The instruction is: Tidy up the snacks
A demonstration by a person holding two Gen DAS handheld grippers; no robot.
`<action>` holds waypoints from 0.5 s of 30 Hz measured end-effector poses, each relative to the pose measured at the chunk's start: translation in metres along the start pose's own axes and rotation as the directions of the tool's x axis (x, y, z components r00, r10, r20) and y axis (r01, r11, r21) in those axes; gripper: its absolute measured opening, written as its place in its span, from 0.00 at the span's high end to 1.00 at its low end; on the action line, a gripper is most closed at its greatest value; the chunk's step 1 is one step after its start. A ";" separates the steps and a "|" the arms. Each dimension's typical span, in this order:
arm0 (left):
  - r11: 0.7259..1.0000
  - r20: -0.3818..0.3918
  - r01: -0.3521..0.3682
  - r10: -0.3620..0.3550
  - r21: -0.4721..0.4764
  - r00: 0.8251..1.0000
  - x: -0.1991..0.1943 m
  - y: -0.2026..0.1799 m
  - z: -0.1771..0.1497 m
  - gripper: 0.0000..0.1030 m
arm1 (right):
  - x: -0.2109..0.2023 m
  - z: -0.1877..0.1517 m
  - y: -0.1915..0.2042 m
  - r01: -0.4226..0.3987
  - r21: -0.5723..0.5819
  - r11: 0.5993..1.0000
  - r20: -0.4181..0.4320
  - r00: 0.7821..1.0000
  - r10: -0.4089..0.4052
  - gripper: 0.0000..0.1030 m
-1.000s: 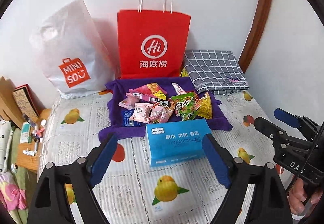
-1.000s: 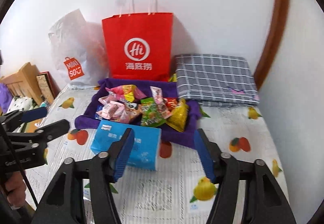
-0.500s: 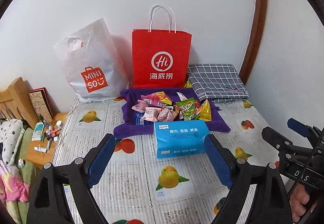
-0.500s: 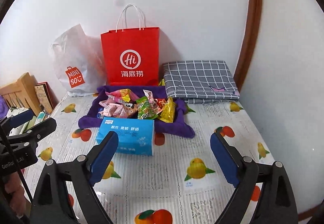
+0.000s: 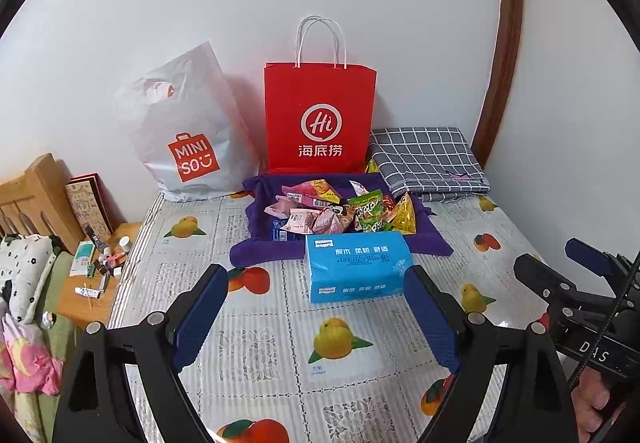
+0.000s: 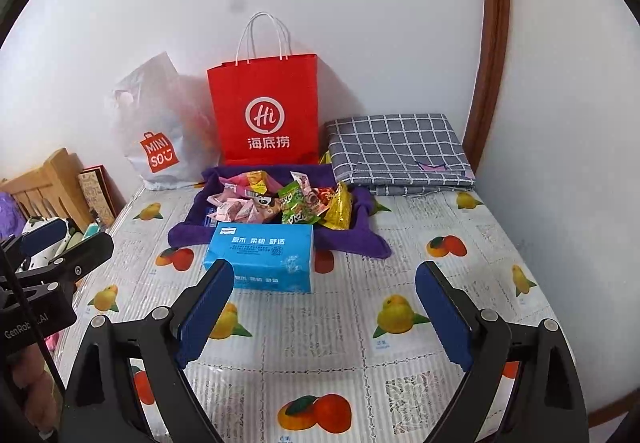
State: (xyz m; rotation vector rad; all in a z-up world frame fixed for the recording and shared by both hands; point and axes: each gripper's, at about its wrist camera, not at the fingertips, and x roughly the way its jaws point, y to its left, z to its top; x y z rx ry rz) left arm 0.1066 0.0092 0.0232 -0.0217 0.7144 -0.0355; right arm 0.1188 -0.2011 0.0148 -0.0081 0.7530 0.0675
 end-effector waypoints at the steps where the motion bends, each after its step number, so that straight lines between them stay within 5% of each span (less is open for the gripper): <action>1: 1.000 0.001 0.001 -0.001 0.000 1.000 0.000 0.000 0.000 0.14 | -0.001 0.000 0.000 0.000 0.000 1.000 0.001 1.000 0.000 0.11; 15: 1.000 0.001 0.005 -0.005 -0.004 1.000 -0.001 0.000 0.000 0.14 | -0.007 0.000 -0.001 -0.002 0.003 1.000 0.011 1.000 0.002 0.11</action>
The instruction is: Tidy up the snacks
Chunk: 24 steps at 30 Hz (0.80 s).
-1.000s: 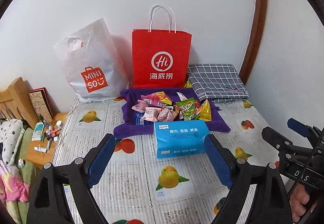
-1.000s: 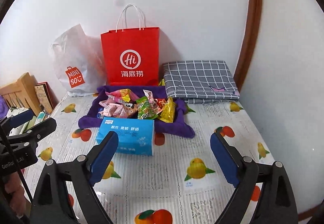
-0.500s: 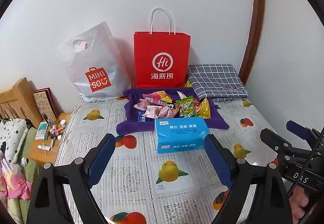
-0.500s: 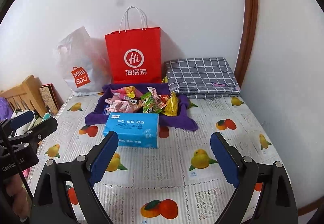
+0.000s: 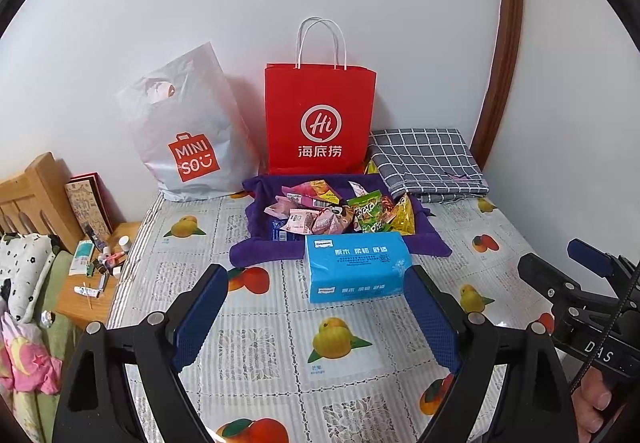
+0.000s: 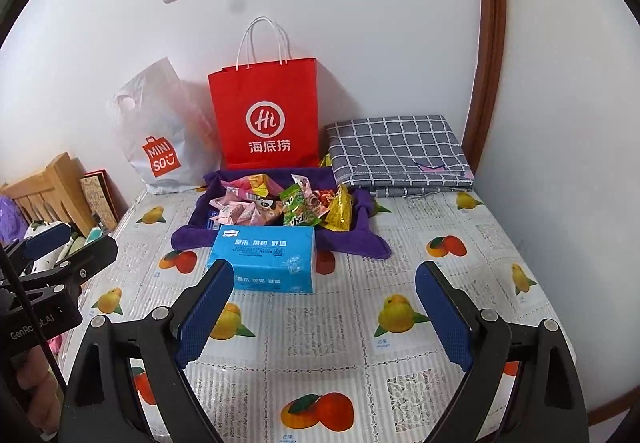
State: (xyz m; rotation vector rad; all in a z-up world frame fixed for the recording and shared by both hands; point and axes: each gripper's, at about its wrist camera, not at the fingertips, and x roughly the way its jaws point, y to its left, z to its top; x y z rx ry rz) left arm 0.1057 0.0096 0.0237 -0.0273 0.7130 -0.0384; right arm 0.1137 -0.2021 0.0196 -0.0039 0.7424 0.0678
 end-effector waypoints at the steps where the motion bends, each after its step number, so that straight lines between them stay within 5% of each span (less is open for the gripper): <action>1: 1.000 0.001 0.001 -0.001 0.000 1.000 0.000 0.000 0.000 0.14 | -0.001 0.001 0.000 0.001 0.000 1.000 0.000 1.000 -0.001 0.11; 24: 1.000 -0.002 0.002 -0.002 -0.003 1.000 0.001 0.000 0.001 0.14 | -0.003 0.003 0.002 0.004 0.013 1.000 0.004 1.000 -0.004 0.11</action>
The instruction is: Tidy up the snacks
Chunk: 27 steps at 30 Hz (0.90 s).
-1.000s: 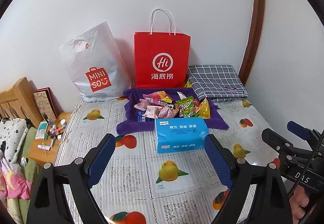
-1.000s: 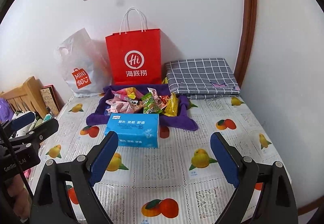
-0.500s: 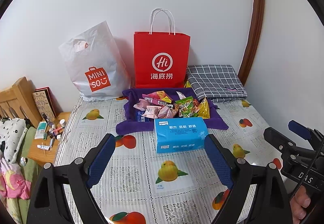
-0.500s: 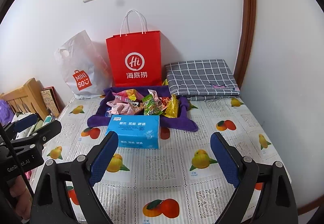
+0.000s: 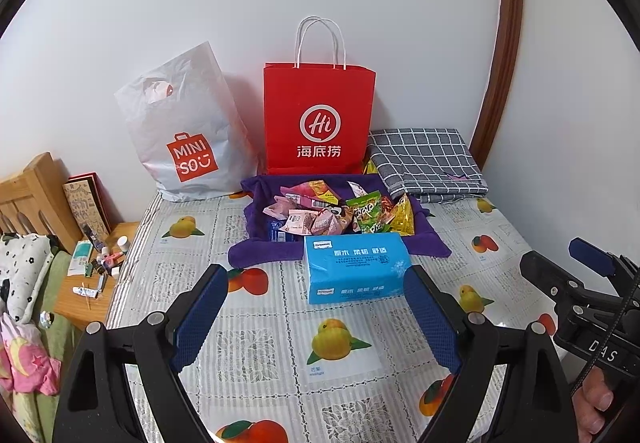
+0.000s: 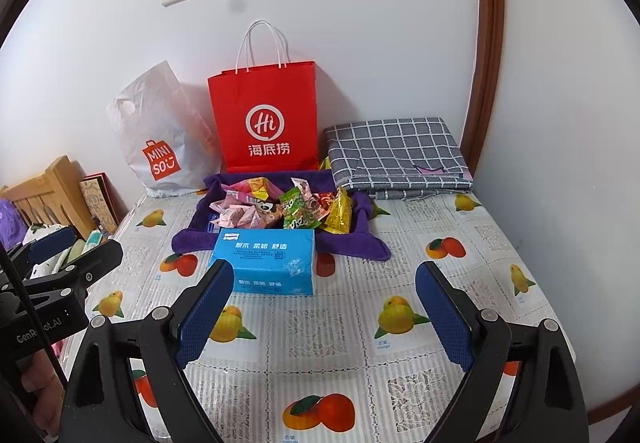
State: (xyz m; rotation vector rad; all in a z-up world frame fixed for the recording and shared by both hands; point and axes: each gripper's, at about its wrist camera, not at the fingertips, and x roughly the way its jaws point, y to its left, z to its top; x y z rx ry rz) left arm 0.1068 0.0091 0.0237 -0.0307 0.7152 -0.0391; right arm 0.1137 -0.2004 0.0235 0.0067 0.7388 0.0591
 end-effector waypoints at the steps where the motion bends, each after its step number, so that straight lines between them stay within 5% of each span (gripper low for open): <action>1: 1.000 0.000 0.001 -0.001 0.000 1.000 0.001 0.001 0.001 0.14 | 0.000 0.000 0.000 0.001 0.000 1.000 -0.001 1.000 -0.001 0.11; 27: 1.000 0.001 0.001 -0.001 0.000 1.000 0.002 0.002 0.001 0.14 | 0.001 0.000 0.002 0.001 0.003 1.000 0.007 1.000 -0.001 0.11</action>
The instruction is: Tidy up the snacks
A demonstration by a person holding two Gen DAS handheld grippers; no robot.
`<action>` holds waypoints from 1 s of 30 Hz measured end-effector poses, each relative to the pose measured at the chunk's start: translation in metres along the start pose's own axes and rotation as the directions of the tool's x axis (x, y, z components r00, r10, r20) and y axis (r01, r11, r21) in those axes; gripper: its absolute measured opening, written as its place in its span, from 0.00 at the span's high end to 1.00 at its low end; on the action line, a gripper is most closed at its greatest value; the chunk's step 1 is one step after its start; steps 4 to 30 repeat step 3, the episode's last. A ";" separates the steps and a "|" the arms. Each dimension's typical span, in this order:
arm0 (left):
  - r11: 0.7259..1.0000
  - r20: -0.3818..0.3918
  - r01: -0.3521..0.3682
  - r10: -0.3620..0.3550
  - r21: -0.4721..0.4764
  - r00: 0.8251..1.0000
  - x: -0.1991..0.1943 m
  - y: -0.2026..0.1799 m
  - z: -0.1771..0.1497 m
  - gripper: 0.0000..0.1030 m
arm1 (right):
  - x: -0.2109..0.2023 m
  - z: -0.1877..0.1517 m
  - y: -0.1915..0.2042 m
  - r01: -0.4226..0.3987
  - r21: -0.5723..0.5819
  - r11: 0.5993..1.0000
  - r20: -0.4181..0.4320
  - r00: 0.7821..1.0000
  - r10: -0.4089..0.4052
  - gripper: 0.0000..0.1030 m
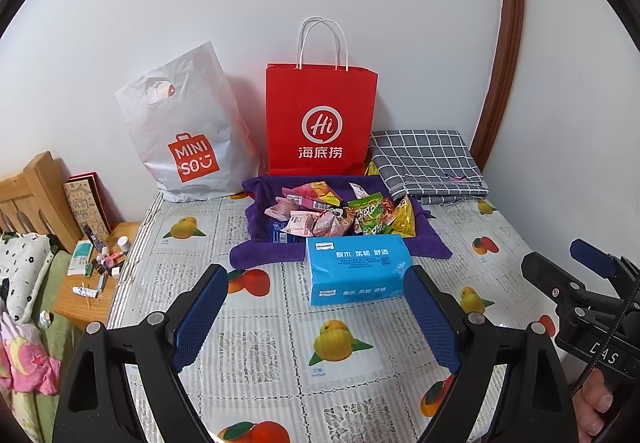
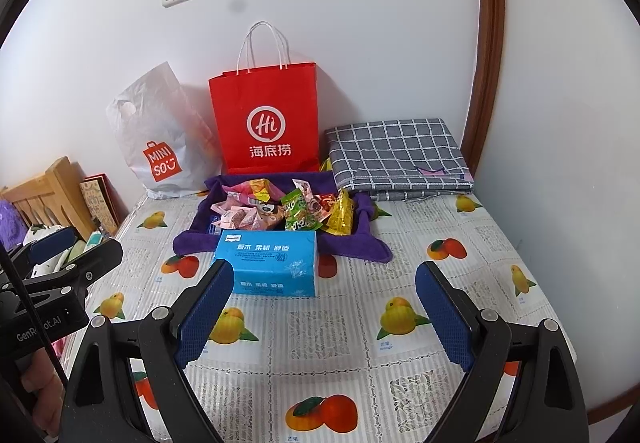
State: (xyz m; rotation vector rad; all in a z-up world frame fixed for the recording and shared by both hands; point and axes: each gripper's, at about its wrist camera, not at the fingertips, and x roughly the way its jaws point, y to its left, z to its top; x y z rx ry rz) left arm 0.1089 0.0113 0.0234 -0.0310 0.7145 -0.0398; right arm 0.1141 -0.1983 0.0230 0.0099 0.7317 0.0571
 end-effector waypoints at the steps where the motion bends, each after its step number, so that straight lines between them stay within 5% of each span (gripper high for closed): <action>1: 1.000 0.000 0.000 0.000 0.000 1.000 0.000 0.000 0.000 0.14 | 0.000 0.000 0.000 0.000 0.000 1.000 0.000 1.000 0.000 0.11; 30: 1.000 0.003 -0.001 0.001 -0.003 1.000 0.000 0.000 0.000 0.14 | -0.001 0.000 0.001 0.002 -0.003 1.000 0.001 1.000 -0.002 0.11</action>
